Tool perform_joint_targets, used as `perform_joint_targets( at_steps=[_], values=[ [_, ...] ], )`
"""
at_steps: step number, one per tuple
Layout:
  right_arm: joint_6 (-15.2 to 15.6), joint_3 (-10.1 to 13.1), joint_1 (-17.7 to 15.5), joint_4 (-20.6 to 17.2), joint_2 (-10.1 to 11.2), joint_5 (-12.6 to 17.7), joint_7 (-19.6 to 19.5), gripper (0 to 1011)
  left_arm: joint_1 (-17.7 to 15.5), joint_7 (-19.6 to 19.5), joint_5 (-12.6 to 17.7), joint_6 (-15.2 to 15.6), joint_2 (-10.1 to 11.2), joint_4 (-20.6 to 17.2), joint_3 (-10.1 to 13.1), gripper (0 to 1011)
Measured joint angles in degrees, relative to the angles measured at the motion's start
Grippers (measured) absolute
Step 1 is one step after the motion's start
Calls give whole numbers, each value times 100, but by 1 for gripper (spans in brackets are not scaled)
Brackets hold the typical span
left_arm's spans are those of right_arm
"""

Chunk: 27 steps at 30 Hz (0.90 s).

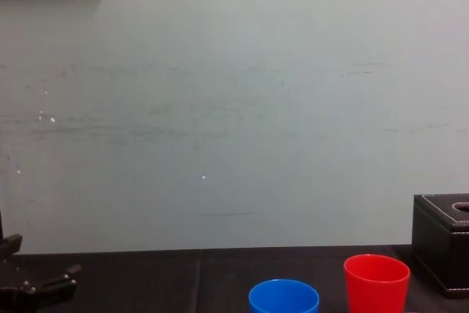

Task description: Stack the three plastic cups sequentially using one hand.

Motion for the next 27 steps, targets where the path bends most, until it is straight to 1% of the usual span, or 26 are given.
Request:
perform_joint_targets(
  at_steps=[1, 2, 5, 7, 11, 12, 15, 18, 19, 22, 27],
  values=[
    [-21, 10, -130, -30, 23, 61, 105, 1002, 0, 0, 0, 0, 0, 0, 0, 1005],
    [-21, 10, -130, -30, 23, 61, 105, 1002, 0, 0, 0, 0, 0, 0, 0, 1005],
    [-94, -11, -371, -70, -1, 119, 270, 1002, 0, 0, 0, 0, 0, 0, 0, 1004],
    [-127, -46, -417, -74, -41, 102, 308, 1002, 0, 0, 0, 0, 0, 0, 0, 1005],
    [-214, -179, -444, -71, -202, -25, 394, 1002, 0, 0, 0, 0, 0, 0, 0, 1005],
    [-248, -227, -423, -60, -273, -88, 418, 1000, 0, 0, 0, 0, 0, 0, 0, 1005],
    [-282, -296, -361, -35, -387, -189, 449, 1002, 0, 0, 0, 0, 0, 0, 0, 1005],
    [-283, -402, -190, 52, -580, -320, 496, 1002, 0, 0, 0, 0, 0, 0, 0, 1005],
    [-283, -402, -190, 52, -580, -320, 496, 1002, 0, 0, 0, 0, 0, 0, 0, 1005],
    [-247, -473, 15, 197, -790, -422, 507, 1002, 0, 0, 0, 0, 0, 0, 0, 1004],
    [-191, -542, 269, 445, -1048, -477, 599, 1002, 0, 0, 0, 0, 0, 0, 0, 1005]
  ],
)
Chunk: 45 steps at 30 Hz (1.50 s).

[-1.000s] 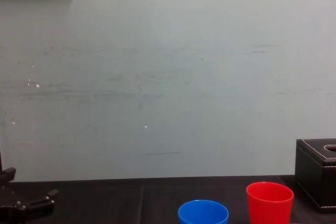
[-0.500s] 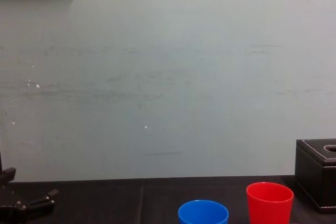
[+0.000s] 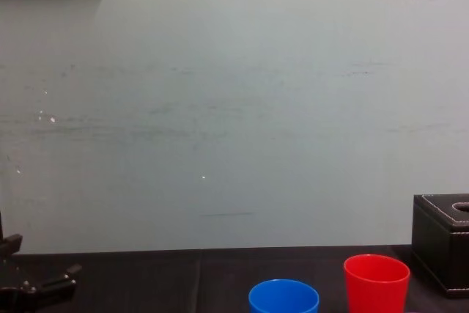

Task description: Stack the three plastic cups sequentially using one hand.

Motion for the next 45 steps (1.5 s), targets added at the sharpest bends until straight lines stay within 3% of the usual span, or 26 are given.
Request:
perform_joint_targets(
  at_steps=[11, 17, 28, 32, 35, 41, 45],
  values=[
    [92, -90, 300, 321, -368, -132, 144, 1002, 0, 0, 0, 0, 0, 0, 0, 1005],
    [8, -112, 401, 450, -574, -468, 43, 1002, 0, 0, 0, 0, 0, 0, 0, 1005],
    [8, -110, 398, 446, -563, -445, 34, 997, 0, 0, 0, 0, 0, 0, 0, 1005],
    [11, -109, 396, 443, -557, -434, 35, 946, 0, 0, 0, 0, 0, 0, 0, 1004],
    [13, -106, 394, 441, -553, -426, 36, 837, 0, 0, 0, 0, 0, 0, 0, 1005],
    [17, -101, 391, 438, -550, -421, 37, 759, 0, 0, 0, 0, 0, 0, 0, 1005],
    [193, 20, 279, 139, -545, -465, -46, 739, 0, 0, 0, 0, 0, 0, 0, 1005]
  ],
)
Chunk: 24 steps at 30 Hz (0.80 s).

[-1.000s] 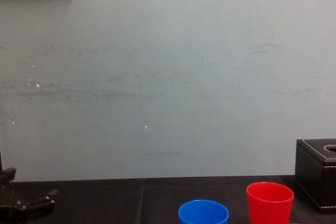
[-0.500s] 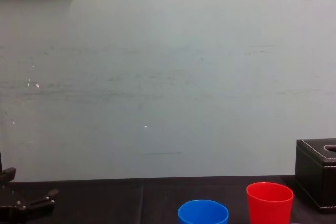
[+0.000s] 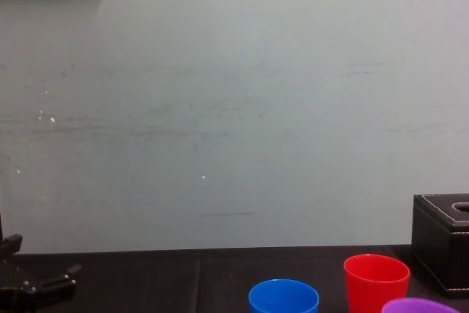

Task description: Stack the three plastic cups sequentially using one hand.

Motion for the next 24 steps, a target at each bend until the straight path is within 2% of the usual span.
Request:
perform_joint_targets(
  at_steps=[3, 7, 13, 18, 24],
  values=[
    [160, 60, -40, -221, 35, -19, -17, 734, 0, 0, 0, 0, 0, 0, 0, 1005],
    [532, 200, -53, -630, 105, 21, -1, 733, 0, 0, 0, 0, 0, 0, 0, 1005],
    [1027, 353, 89, -1006, 143, 41, 40, 734, 0, 0, 0, 0, 0, 0, 0, 1005],
    [1311, 447, 290, -1124, 139, 41, 56, 734, 0, 0, 0, 0, 0, 0, 0, 1005],
    [1525, 469, 599, -1075, 100, 31, 76, 733, 0, 0, 0, 0, 0, 0, 0, 1005]
  ],
)
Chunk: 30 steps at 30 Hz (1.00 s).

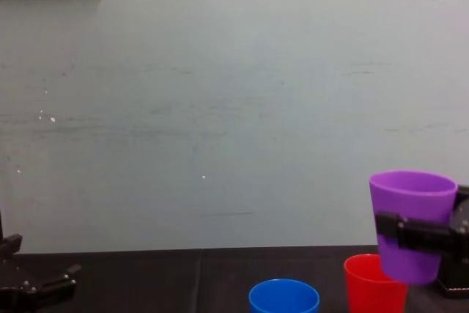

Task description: Stack the three plastic cups sequentially using one hand.

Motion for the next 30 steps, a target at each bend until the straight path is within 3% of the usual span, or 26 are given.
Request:
perform_joint_targets(
  at_steps=[7, 15, 30],
  values=[
    [208, -148, 571, 436, -160, -96, 40, 733, 0, 0, 0, 0, 0, 0, 0, 1005],
    [231, -331, 1002, 965, -382, -208, 55, 734, 0, 0, 0, 0, 0, 0, 0, 1005],
    [-39, -459, 1346, 1527, -638, -293, 119, 733, 0, 0, 0, 0, 0, 0, 0, 1005]
  ],
)
